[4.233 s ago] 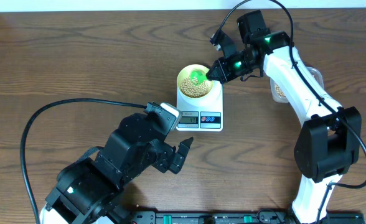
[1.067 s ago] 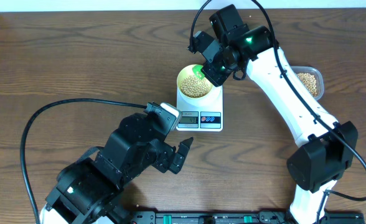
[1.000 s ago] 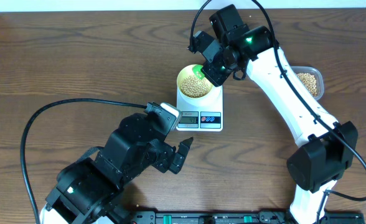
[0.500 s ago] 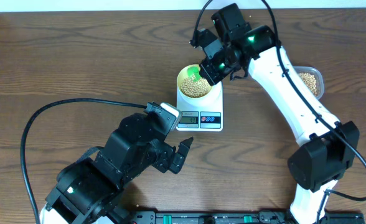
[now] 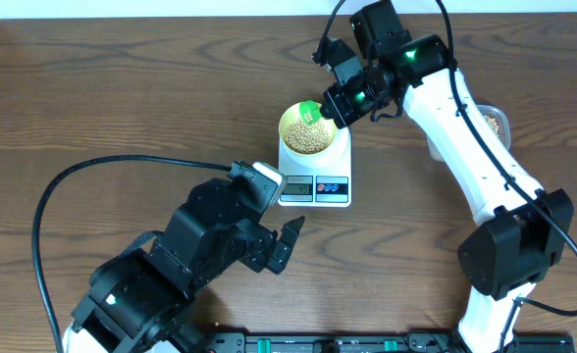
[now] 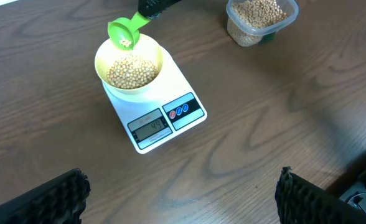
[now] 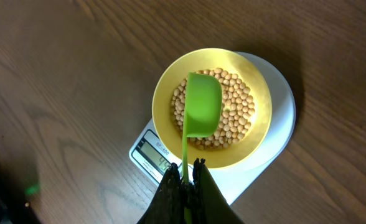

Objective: Scoop item into bowl and weigh 50g on scale
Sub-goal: 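Hold scoop tilted over bowl with right gripper, shaking out remaining beans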

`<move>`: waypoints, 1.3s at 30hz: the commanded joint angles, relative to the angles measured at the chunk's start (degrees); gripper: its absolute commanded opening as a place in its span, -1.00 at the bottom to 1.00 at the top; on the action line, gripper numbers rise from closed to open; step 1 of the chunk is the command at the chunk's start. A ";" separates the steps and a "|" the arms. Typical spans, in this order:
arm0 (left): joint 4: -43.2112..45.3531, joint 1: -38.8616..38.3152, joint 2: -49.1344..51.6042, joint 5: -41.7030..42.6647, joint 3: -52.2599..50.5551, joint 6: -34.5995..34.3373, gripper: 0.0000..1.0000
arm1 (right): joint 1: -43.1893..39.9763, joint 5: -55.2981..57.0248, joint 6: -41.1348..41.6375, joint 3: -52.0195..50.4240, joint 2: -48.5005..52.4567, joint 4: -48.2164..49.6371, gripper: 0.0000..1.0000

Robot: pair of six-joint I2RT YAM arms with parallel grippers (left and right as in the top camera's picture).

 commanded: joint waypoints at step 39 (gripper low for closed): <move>0.04 0.15 -0.04 -0.13 0.42 -0.11 0.96 | 4.37 7.30 -7.63 -0.17 -1.84 -1.03 -0.98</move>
